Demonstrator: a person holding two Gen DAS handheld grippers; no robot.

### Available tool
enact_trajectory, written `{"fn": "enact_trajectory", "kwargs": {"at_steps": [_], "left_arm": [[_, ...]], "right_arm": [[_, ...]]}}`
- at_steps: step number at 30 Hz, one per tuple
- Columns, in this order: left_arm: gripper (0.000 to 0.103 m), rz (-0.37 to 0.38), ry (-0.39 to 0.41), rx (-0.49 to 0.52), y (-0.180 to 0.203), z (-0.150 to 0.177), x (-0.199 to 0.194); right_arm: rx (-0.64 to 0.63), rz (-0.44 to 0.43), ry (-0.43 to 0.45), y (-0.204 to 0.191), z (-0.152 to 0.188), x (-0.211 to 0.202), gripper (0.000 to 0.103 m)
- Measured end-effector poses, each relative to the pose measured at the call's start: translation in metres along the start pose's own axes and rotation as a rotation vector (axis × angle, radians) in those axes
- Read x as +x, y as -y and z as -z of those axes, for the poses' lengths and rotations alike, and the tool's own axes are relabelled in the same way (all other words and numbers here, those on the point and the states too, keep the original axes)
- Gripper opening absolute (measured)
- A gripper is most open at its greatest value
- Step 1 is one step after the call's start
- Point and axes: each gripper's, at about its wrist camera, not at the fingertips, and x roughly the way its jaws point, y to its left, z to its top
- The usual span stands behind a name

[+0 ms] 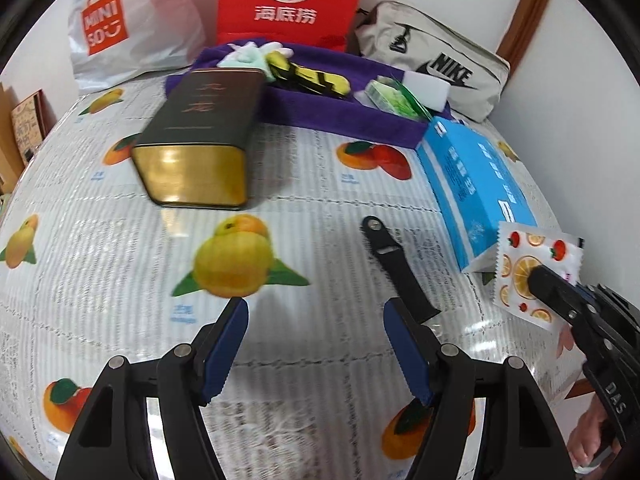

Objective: Organize soft objects
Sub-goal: 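Grasp the black strap lying on the sheet with the left gripper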

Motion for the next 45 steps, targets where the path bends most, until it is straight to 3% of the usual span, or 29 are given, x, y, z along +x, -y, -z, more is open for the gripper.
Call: {"fn": "enact_trajectory", "kwargs": {"at_steps": [13,16,20,29,34,35,37,39,45], "left_arm": [[0.07,0.01,-0.022,0.042,0.039,-0.006,0.03],[0.074,-0.017,-0.011,0.073,0.051,-0.008,0.037],[0.078,-0.113,0.015,0.147,0.065,-0.007,0.046],[0.08,-0.137,0.036,0.105,0.035,-0.001,0.035],[0.078,-0.111,0.039,0.153,0.039,-0.002,0.037],[0.076,-0.097,0.042,0.183,0.043,-0.002,0.039],[0.06,-0.078,0.048,0.207,0.048,-0.002,0.039],[0.025,-0.052,0.051,0.224,0.053,-0.001,0.036],[0.022,-0.043,0.047,0.224,0.055,0.0,0.034]], "right_arm": [[0.067,0.026,0.015,0.03,0.019,-0.014,0.004],[0.078,0.029,0.013,0.033,0.02,-0.014,0.004],[0.086,0.033,0.009,0.036,0.023,-0.013,0.004],[0.085,0.024,0.012,0.031,0.024,-0.014,0.004],[0.081,0.016,-0.001,0.027,0.027,-0.01,0.004],[0.081,0.016,-0.004,0.027,0.027,-0.009,0.004],[0.084,0.017,-0.002,0.027,0.027,-0.01,0.004],[0.089,0.017,0.001,0.028,0.027,-0.011,0.004],[0.093,0.009,0.0,0.028,0.028,-0.009,0.004]]}}
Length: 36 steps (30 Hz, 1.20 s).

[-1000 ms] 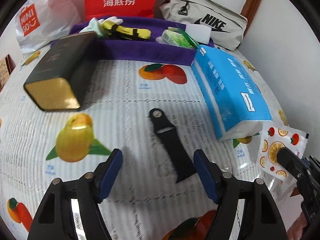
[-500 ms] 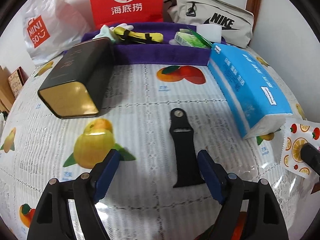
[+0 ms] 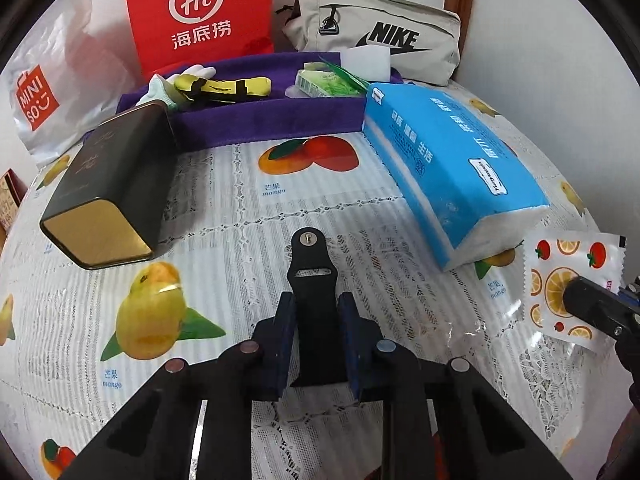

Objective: Organize soft objects
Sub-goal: 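Grasp the black strap lying on the sheet with the left gripper, then carry the strap with the left gripper while the right carries the snack packet to the towel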

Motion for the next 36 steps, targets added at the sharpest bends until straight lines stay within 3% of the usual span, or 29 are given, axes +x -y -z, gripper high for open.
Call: {"fn": "enact_trajectory", "kwargs": {"at_steps": [14,29,36], "left_arm": [[0.021,0.016,0.069,-0.057,-0.005,0.008,-0.002],[0.02,0.026,0.049,-0.067,-0.011,0.009,-0.012],[0.02,0.023,0.092,-0.09,-0.019,0.0,-0.039]], "right_arm": [[0.031,-0.045,-0.047,0.009,0.016,0.026,0.005],[-0.011,-0.022,-0.003,0.0,0.0,0.003,0.005],[-0.037,-0.033,0.025,-0.005,-0.019,-0.008,0.005]]}}
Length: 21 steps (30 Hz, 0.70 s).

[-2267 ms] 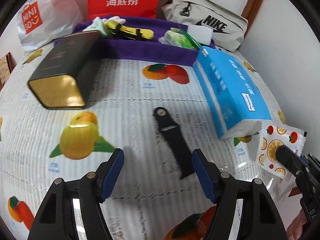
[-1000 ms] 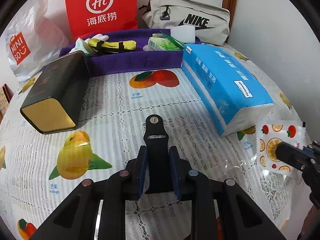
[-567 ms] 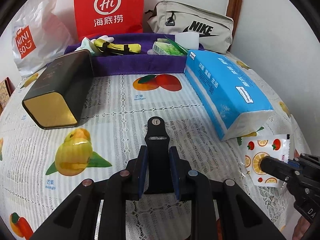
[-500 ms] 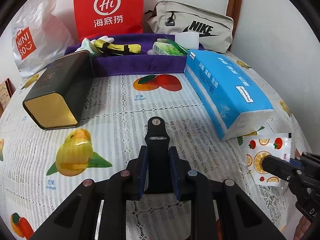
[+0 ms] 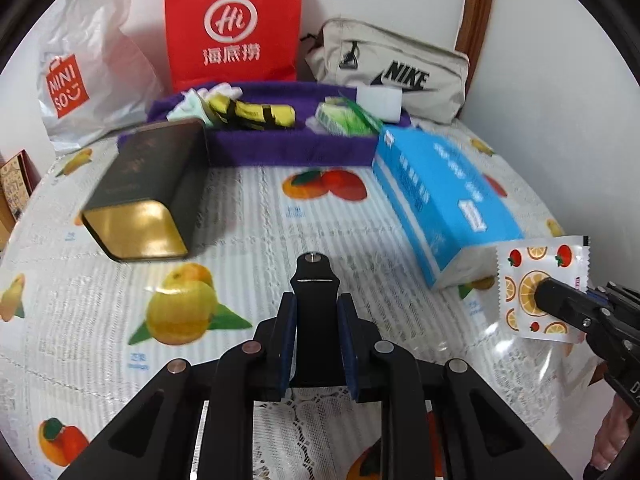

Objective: Organize soft objects
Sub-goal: 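Carry the strap with the left gripper while the right carries the snack packet to the towel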

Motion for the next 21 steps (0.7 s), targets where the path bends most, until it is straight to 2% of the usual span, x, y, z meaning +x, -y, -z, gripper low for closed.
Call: {"fn": "enact_trajectory", "kwargs": {"at_steps": [11,21], "left_arm": [[0.02,-0.004,0.098,-0.096,-0.025,-0.049,-0.035],[0.02,-0.053,0.168,-0.168,-0.05,-0.096,-0.038]], "right_arm": [[-0.065,-0.025,0.067,-0.001,-0.055,-0.002,0.005],[-0.074,-0.04,0.101,0.019,-0.117,0.03,0.005]]}}
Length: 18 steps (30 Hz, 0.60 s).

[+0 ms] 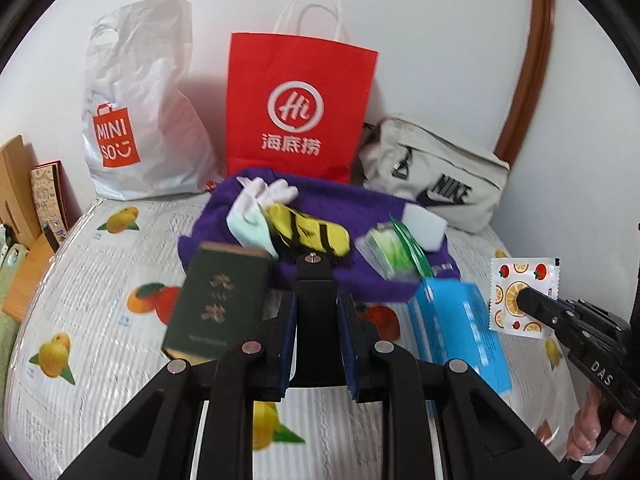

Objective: Organize soft objects
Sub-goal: 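Carry the strap with the left gripper while the right carries the snack packet to the towel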

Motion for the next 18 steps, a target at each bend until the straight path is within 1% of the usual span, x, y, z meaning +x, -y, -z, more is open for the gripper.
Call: {"fn": "enact_trajectory", "kwargs": {"at_steps": [9,18], "left_arm": [[0.02,-0.042,0.013,-0.075,-0.017,-0.023,0.022],[0.02,-0.074,0.017,-0.151,-0.022,-0.028,0.043]], "right_arm": [[-0.02,-0.042,-0.017,0.015,-0.037,0.043,0.005],[-0.07,-0.079,-0.074,0.03,-0.058,0.085,0.005]]}}
